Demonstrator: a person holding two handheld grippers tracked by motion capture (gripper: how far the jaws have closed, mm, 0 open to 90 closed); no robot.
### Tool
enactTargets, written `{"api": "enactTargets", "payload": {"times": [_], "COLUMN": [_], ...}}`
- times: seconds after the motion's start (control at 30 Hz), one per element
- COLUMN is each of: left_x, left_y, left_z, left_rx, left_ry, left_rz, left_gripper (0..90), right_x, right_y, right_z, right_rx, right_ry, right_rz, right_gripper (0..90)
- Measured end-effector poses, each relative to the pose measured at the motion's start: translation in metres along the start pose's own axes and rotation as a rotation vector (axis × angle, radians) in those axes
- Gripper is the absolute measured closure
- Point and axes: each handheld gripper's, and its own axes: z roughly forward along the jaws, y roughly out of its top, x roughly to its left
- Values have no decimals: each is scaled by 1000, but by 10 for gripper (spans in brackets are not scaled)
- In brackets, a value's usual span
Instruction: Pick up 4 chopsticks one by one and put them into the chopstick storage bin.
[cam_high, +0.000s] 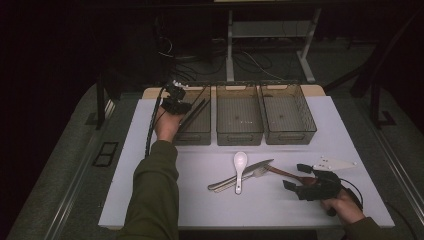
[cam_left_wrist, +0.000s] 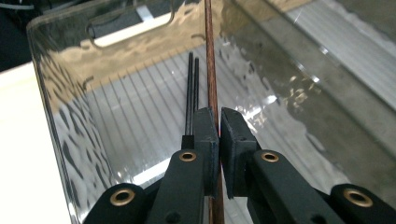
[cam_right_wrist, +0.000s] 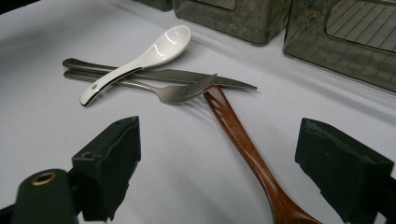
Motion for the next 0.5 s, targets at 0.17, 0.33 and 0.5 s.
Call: {"api": "enactTargets", "payload": {"times": [0.17, 0.33, 0.5], "left_x": [0, -1, -3], "left_y": [-1, 0, 2], "left_z": [2, -2, -8], "left_rx": [28, 11, -10], "left_ry": [33, 28, -12], "left_rz": [15, 26, 40], "left_gripper": [702, 603, 527], "right_x": [0, 0, 0], "right_y": [0, 0, 0], "right_z": [0, 0, 0], "right_rx": [1, 2, 3], "right_ry": [0, -1, -1], "right_rz": [1, 2, 3], "right_gripper": [139, 139, 139]}}
